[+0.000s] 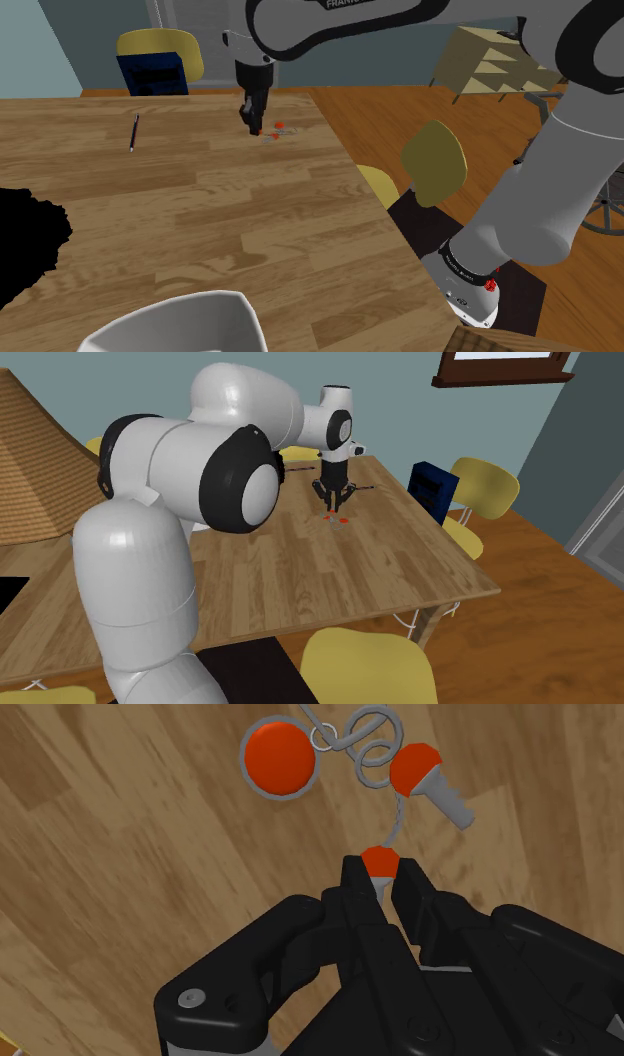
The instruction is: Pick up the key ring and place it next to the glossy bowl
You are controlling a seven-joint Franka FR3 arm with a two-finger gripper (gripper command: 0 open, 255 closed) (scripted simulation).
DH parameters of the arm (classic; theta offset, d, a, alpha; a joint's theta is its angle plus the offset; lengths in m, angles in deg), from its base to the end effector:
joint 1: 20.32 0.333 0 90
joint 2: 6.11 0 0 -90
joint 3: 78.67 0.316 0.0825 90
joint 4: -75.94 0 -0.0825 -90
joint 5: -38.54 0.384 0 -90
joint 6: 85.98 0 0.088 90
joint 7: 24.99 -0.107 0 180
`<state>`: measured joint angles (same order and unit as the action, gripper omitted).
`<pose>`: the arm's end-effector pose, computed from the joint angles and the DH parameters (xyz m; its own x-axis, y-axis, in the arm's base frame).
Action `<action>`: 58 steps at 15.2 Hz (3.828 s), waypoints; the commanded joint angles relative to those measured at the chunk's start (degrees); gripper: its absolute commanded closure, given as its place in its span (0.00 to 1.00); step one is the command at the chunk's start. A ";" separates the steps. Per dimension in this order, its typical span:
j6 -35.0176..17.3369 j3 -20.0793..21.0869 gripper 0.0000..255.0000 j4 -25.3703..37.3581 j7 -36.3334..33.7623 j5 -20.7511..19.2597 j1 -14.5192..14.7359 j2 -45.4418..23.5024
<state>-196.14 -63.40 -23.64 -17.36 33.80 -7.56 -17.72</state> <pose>0.5524 0.2763 0.4595 0.7983 0.6021 -0.0137 0.6023 -0.7980 0.0227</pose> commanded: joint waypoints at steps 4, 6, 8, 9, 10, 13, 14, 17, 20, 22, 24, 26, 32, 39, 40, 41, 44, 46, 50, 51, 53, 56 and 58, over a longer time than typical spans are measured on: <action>3.69 0.06 1.00 3.11 0.28 0.25 0.00 0.59; 5.18 0.09 1.00 4.45 0.35 0.32 0.02 0.74; 6.68 0.11 1.00 5.86 0.42 0.38 0.04 0.84; 7.44 0.13 1.00 6.59 0.45 0.40 0.06 0.87; 8.20 0.14 1.00 7.34 0.48 0.41 0.08 0.89; 8.01 0.99 1.00 4.42 -1.26 1.05 0.98 3.63; 7.64 1.43 1.00 2.78 -2.15 1.37 1.45 4.92; 6.74 2.84 1.00 -1.63 -4.92 2.38 2.91 8.50; 6.12 4.40 1.00 -5.31 -7.82 3.42 4.47 11.66; 5.84 5.50 1.00 -7.39 -9.83 4.14 5.57 13.53; 5.63 6.66 1.00 -9.19 -11.90 4.86 6.70 15.21; 5.50 7.89 1.00 -10.71 -14.05 5.58 7.85 16.70; 5.43 11.95 1.00 -13.66 -20.96 7.57 11.42 19.91; 4.82 16.02 1.00 -15.04 -27.65 8.82 14.52 20.97; 4.06 16.07 1.00 -15.72 -27.68 8.79 14.54 20.87; 3.29 16.13 1.00 -16.39 -27.72 8.76 14.56 20.77; 0.99 16.32 1.00 -18.32 -27.88 8.61 14.61 20.34; -0.55 16.45 1.00 -19.55 -28.02 8.48 14.64 20.00; -3.63 16.73 1.00 -21.88 -28.37 8.11 14.68 19.13; -4.40 16.80 1.00 -22.43 -28.47 8.00 14.69 18.88; -5.95 16.94 1.00 -23.50 -28.70 7.74 14.70 18.33; -8.27 17.16 1.00 -25.00 -29.10 7.27 14.71 17.40; -9.81 17.30 1.00 -25.95 -29.41 6.89 14.72 16.70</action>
<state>-205.04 -46.21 -48.95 -46.55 40.83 7.11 -0.73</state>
